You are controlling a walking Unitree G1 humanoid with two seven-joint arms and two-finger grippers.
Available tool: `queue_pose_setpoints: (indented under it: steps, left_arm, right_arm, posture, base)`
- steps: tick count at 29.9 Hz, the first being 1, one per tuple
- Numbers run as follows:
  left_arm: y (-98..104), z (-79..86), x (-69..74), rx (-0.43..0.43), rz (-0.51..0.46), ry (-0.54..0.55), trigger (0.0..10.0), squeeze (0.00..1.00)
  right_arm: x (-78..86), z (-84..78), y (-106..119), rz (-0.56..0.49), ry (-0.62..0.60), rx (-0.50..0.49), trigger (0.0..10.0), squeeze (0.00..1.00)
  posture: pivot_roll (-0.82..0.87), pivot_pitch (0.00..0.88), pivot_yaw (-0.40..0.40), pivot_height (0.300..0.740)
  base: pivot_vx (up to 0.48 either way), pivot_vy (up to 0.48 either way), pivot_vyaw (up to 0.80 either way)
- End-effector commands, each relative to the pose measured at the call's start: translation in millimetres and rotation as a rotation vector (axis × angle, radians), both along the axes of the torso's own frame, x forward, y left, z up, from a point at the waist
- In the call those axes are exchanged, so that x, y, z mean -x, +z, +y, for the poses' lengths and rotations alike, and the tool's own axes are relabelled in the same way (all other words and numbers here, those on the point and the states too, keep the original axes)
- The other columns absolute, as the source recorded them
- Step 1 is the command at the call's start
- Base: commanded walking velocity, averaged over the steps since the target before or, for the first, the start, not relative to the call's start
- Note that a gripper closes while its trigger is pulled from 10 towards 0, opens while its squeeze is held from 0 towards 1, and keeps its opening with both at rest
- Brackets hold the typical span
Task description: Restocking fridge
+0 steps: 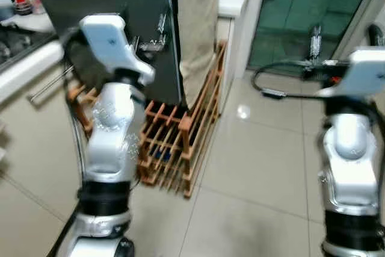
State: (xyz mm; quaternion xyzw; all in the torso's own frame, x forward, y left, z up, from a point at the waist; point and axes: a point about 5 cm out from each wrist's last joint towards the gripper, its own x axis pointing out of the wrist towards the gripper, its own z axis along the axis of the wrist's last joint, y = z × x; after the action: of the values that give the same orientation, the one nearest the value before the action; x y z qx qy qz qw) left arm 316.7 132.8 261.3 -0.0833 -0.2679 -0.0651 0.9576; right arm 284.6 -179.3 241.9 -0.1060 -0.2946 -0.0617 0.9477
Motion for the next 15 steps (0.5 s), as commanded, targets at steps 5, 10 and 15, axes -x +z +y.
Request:
queue_pose_setpoints:
  steps: [5,10,15]
  left_arm:
    - [0,-9.4,1.3,-0.001,0.004,-0.037,10.0,0.0]
    - [-16,-18.6,-2.6,-0.077,0.104,-0.107,10.0,0.0]
    - [-44,-25.4,-7.0,-0.126,0.26,-0.178,10.0,0.0]
  right_arm:
    - [0.8,-8.0,0,0.001,-0.02,0.004,10.0,0.0]
    - [-0.9,-9.2,-8,0.037,-0.019,-0.009,10.0,0.0]
    - [-6.3,-11.6,-28,0.151,0.002,-0.066,10.0,0.0]
  posture:
    - [-0.13,0.004,0.034,0.74]
    - [-0.12,0.007,0.035,0.74]
    - [-0.13,0.011,0.035,0.74]
  base:
    - [0.18,0.0,0.0]
    - [0.0,0.0,0.0]
    - [0.0,0.0,0.0]
